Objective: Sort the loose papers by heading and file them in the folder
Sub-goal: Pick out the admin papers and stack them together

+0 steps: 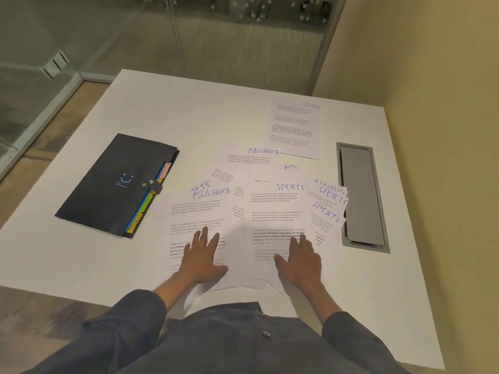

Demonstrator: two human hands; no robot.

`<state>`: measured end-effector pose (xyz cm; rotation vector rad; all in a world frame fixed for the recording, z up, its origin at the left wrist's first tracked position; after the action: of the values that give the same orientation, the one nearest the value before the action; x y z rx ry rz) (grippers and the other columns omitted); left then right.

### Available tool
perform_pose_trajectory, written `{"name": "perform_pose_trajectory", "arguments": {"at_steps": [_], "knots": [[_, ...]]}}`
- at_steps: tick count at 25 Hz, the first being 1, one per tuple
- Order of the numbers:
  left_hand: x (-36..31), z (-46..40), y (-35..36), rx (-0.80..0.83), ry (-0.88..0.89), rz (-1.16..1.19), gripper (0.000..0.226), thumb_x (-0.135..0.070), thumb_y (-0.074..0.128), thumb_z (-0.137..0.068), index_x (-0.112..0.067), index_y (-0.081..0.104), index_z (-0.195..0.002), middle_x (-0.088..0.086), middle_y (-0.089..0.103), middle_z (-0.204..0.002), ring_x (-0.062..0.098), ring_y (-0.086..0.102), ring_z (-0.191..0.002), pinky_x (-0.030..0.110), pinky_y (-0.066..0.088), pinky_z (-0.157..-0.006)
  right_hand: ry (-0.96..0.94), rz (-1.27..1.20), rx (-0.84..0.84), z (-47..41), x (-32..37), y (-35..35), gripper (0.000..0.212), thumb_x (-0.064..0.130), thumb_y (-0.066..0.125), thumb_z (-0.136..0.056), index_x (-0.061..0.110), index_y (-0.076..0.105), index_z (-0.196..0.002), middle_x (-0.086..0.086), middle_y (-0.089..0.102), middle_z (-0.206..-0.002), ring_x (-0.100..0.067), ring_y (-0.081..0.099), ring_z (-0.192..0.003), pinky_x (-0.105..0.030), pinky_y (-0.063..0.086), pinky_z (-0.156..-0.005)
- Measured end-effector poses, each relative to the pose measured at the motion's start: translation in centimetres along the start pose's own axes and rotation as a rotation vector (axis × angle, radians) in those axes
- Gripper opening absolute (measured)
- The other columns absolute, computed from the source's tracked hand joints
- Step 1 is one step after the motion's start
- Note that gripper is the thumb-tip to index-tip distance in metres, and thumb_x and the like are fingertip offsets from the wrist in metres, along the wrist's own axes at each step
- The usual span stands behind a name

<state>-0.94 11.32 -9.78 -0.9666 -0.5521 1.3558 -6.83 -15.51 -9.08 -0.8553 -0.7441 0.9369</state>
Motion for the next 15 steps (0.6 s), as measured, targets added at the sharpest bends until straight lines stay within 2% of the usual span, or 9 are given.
{"name": "perform_pose_trajectory", "arguments": {"at_steps": [5,7,10,13,15], "knots": [[-1.2,-1.3,-0.8,-0.011,0.062,-0.028,0.095,-0.057,0.057,-0.080,-0.025,0.006,-0.154,0.007,-0.012,-0.161,0.030,-0.008,-0.148,0.053,0.012,-0.116,0.115,0.039,-0.043,-0.2,-1.1,-1.2,0.083,0.059,0.042,-0.091,0.012,0.017,-0.155,-0.015,0.007,-0.163,-0.031,0.011,-0.149,-0.049,0.018,-0.118],[-1.4,-1.7,-0.9,-0.017,0.076,-0.023,0.094,-0.055,0.059,-0.079,-0.025,0.009,-0.154,0.007,-0.010,-0.162,0.029,-0.006,-0.148,0.053,0.012,-0.116,0.049,0.016,-0.045,-0.1,-0.2,-1.3,0.087,0.061,0.042,-0.091,0.013,0.011,-0.156,-0.014,0.003,-0.164,-0.031,0.008,-0.150,-0.050,0.018,-0.119],[-1.6,-1.9,-1.0,0.001,0.103,-0.023,0.094,-0.054,0.059,-0.081,-0.027,0.006,-0.154,0.005,-0.015,-0.161,0.027,-0.011,-0.148,0.052,0.006,-0.117,-0.115,0.055,0.031,0.4,1.7,-0.3,0.084,0.066,0.037,-0.091,0.019,0.012,-0.156,-0.008,0.003,-0.165,-0.028,0.009,-0.151,-0.051,0.022,-0.118],[-1.8,-2.0,-1.1,0.005,0.121,-0.023,0.095,-0.053,0.060,-0.082,-0.027,0.004,-0.154,0.003,-0.016,-0.161,0.025,-0.014,-0.148,0.053,0.002,-0.117,-0.086,0.060,0.050,0.8,1.7,0.5,0.080,0.066,0.034,-0.092,0.020,0.017,-0.155,-0.006,0.005,-0.165,-0.028,0.009,-0.151,-0.053,0.023,-0.118],[-2.2,-1.9,-1.2,-0.007,0.141,0.002,0.094,-0.052,0.060,-0.082,-0.026,0.005,-0.154,0.003,-0.014,-0.161,0.024,-0.013,-0.148,0.053,0.002,-0.117,-0.070,0.075,0.018,0.8,1.9,0.6,0.075,0.066,0.033,-0.091,0.021,0.027,-0.150,-0.006,0.014,-0.164,-0.029,0.018,-0.149,-0.052,0.026,-0.116]]}}
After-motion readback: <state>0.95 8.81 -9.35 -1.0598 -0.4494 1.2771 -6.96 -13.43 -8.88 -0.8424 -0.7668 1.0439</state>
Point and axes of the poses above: each hand's wrist, its own z-axis away from the middle knuckle, its own y-axis out of the palm, x = y × z, the point moved 6 cm from there along -z, towards the middle knuckle
